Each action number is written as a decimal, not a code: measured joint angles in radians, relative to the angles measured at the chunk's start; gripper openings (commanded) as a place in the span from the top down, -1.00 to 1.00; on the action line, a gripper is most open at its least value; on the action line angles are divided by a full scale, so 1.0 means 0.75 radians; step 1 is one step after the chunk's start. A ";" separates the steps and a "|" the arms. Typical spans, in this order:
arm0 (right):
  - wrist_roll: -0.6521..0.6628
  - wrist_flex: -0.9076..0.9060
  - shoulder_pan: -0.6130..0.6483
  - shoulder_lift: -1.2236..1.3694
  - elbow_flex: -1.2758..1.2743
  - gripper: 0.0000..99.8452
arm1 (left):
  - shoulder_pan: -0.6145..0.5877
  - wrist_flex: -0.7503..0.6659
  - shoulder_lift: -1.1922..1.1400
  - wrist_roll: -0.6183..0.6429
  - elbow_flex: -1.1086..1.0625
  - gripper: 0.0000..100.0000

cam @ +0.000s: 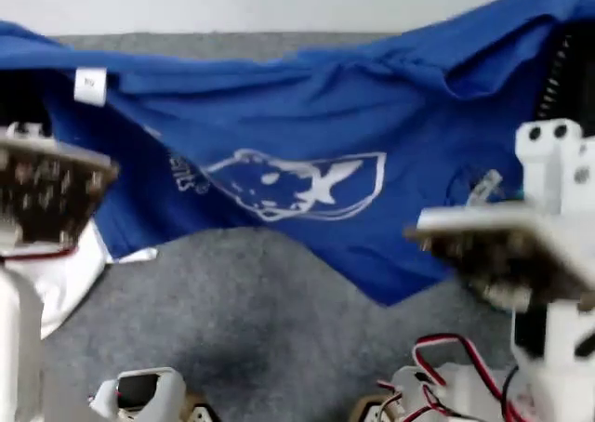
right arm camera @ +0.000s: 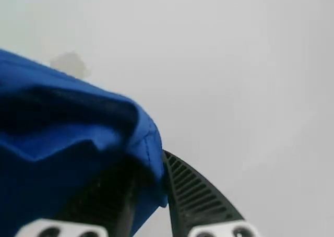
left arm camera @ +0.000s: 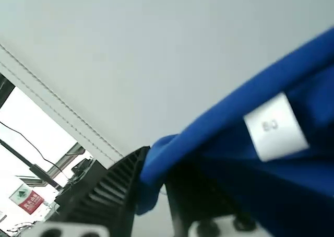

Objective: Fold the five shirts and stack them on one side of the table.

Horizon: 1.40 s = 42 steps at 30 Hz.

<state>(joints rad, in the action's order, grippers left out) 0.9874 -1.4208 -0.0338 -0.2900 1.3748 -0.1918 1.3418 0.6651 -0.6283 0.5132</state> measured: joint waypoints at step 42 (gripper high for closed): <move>0.153 1.291 0.084 -0.008 -2.189 0.98 | 0.000 -0.781 -0.518 -0.280 -1.172 0.97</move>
<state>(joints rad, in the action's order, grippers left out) 1.1024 -0.4526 0.0292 -0.2961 -0.2670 -0.1918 0.7557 0.2770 -0.8385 -0.3659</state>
